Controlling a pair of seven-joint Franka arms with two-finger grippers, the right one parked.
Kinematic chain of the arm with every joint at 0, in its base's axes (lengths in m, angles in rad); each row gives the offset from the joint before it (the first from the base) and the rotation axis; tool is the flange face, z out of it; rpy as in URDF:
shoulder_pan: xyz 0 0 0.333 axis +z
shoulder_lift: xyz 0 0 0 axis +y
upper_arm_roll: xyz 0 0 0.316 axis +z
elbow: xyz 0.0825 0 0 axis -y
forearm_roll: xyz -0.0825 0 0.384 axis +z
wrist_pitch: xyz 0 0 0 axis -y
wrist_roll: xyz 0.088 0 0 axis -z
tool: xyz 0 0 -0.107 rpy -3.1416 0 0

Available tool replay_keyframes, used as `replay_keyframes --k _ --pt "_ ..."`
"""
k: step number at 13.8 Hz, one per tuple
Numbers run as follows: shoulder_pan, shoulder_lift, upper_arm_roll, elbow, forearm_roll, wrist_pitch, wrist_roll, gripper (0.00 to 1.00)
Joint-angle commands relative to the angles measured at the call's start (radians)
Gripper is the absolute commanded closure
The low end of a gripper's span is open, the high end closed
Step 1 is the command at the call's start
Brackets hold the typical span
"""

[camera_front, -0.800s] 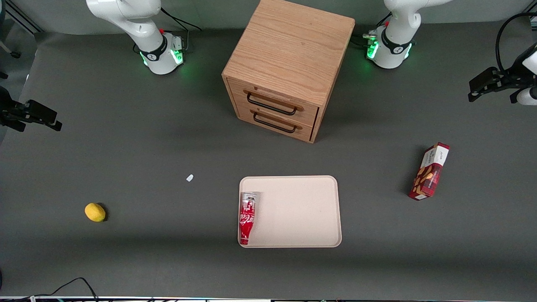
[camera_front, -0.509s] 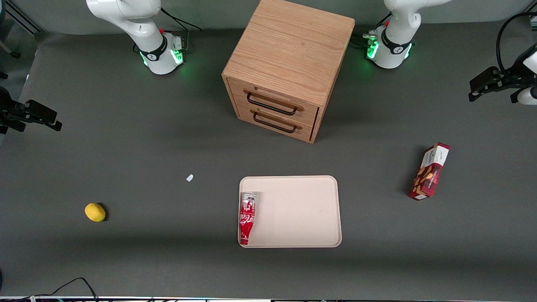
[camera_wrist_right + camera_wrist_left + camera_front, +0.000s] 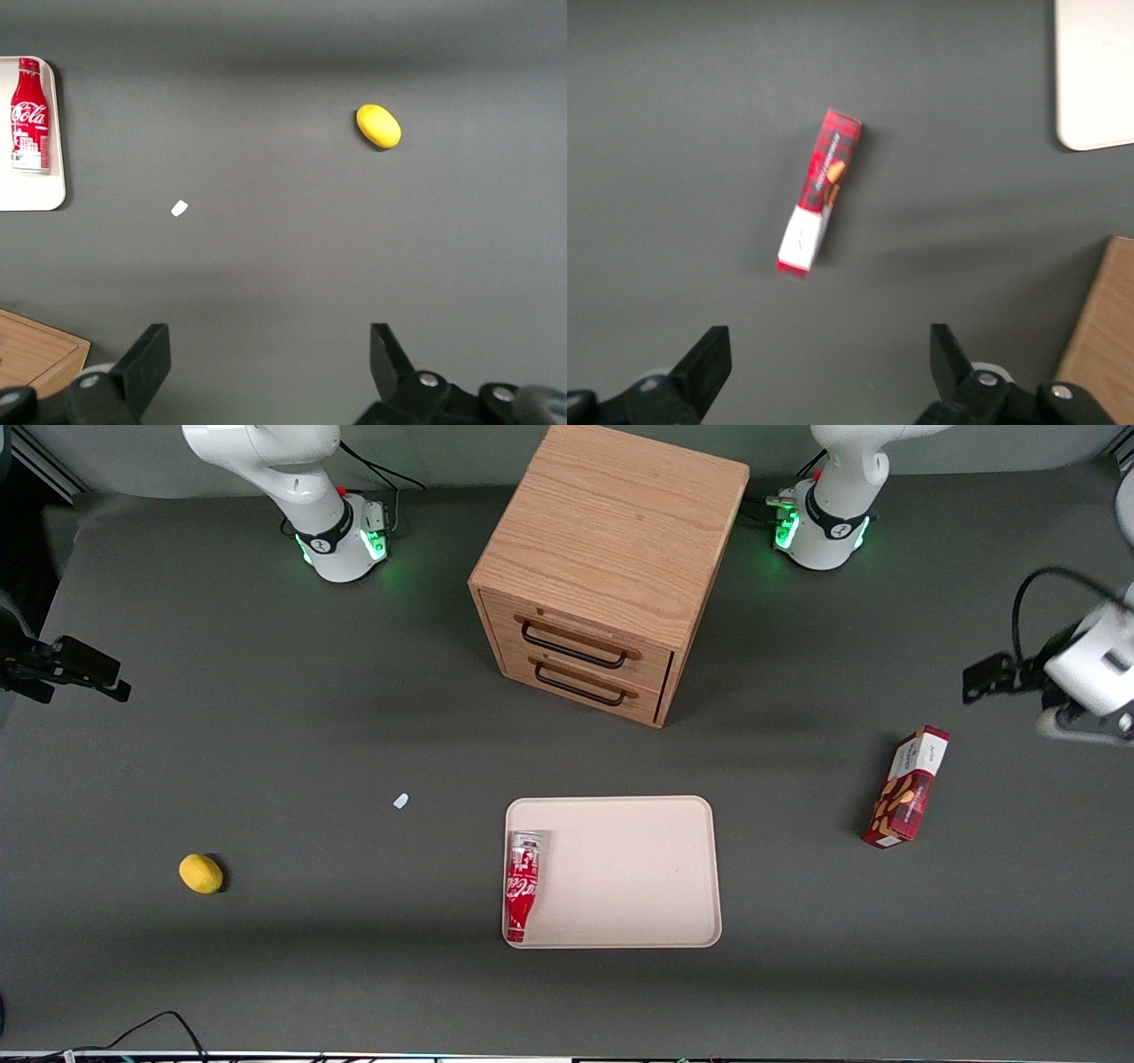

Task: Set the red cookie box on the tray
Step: 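Move the open left gripper down over the red tartan cookie box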

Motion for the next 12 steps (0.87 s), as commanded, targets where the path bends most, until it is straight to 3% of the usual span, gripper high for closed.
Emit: replay_keyframes --k 1,6,12 --pt "0.010 0.098 -0.007 -0.025 0.038 0.114 0.046 0.00" --pt "0.016 0.169 0.008 -0.214 0.055 0.450 0.180 0.00" --pt "0.013 0.285 0.037 -0.329 0.055 0.717 0.227 0.00"
